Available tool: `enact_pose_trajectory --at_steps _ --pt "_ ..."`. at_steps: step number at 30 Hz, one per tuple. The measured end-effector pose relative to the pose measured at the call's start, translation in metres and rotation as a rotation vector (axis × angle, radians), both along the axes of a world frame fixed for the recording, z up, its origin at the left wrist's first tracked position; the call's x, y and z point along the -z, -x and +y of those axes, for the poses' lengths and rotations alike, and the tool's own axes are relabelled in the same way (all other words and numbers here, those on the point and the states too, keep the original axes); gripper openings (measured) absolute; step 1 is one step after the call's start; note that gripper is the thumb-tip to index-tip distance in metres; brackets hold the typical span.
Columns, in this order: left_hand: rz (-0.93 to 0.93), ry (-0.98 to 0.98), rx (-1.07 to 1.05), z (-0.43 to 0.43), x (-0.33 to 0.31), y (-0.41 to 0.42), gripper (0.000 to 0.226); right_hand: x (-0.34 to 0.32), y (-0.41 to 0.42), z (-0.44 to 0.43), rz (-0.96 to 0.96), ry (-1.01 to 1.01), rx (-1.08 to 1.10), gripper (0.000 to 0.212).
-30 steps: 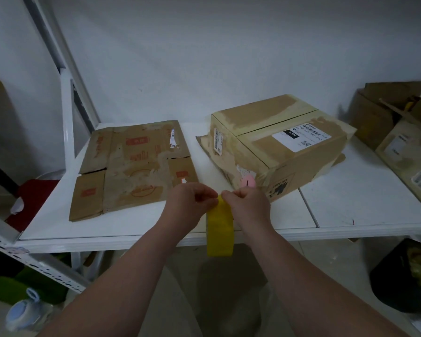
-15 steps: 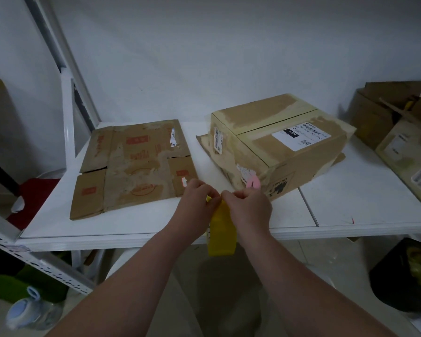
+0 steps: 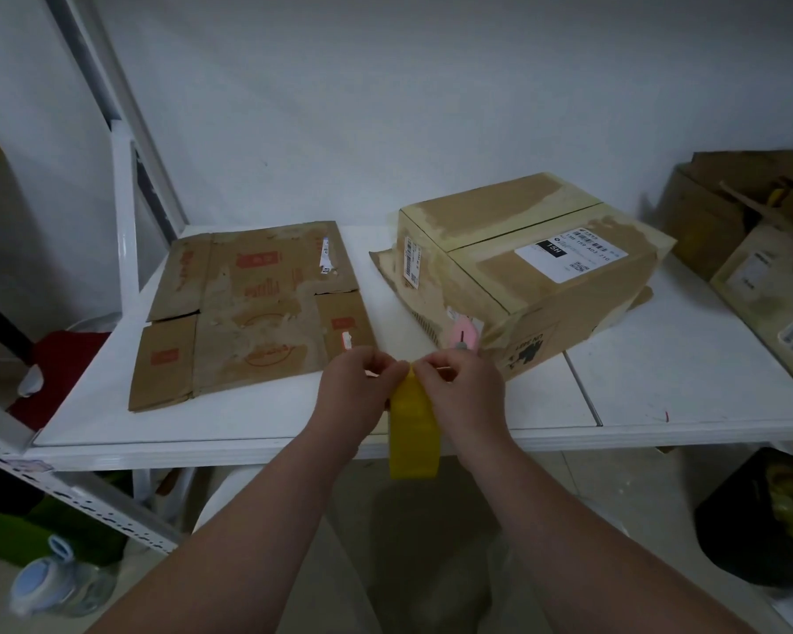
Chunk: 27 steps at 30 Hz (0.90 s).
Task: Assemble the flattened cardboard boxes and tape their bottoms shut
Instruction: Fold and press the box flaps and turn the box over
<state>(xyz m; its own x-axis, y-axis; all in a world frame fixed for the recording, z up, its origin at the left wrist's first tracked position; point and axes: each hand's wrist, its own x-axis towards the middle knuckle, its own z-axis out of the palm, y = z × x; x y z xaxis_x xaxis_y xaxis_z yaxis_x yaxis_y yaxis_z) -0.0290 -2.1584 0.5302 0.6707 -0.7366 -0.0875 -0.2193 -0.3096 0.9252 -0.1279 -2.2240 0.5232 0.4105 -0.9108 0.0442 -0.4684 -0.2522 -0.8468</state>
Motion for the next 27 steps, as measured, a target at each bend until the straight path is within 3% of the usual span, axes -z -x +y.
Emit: enact_pose_trajectory --at_steps 3,6,9,12,15,22,25,27 --pt "0.102 0.011 -0.059 0.000 0.000 -0.003 0.014 -0.003 -0.006 -0.001 -0.009 -0.019 -0.008 0.016" --pt "0.031 -0.021 -0.124 -0.001 -0.009 -0.020 0.014 -0.007 -0.018 -0.006 -0.108 -0.121 -0.036 0.019" --pt "-0.254 -0.065 -0.156 -0.002 -0.023 -0.042 0.013 -0.003 -0.032 -0.015 -0.148 -0.335 -0.071 0.031" --pt "-0.557 -0.174 -0.090 -0.006 -0.026 -0.054 0.005 0.005 -0.045 -0.019 0.013 -0.456 -0.164 0.038" --pt "-0.717 -0.327 0.053 -0.014 -0.011 -0.058 0.019 0.014 -0.053 -0.019 0.172 -0.469 -0.279 0.031" --pt "-0.727 -0.498 0.243 -0.020 0.021 -0.051 0.033 0.040 -0.044 -0.030 0.443 -0.162 -0.369 0.062" --pt "-0.721 -0.494 0.211 -0.026 0.020 -0.049 0.026 0.024 -0.035 -0.034 0.583 0.088 -0.351 0.046" --pt "-0.701 -0.418 0.159 -0.032 0.014 -0.044 0.021 0.000 -0.026 -0.036 0.549 0.315 -0.356 0.032"
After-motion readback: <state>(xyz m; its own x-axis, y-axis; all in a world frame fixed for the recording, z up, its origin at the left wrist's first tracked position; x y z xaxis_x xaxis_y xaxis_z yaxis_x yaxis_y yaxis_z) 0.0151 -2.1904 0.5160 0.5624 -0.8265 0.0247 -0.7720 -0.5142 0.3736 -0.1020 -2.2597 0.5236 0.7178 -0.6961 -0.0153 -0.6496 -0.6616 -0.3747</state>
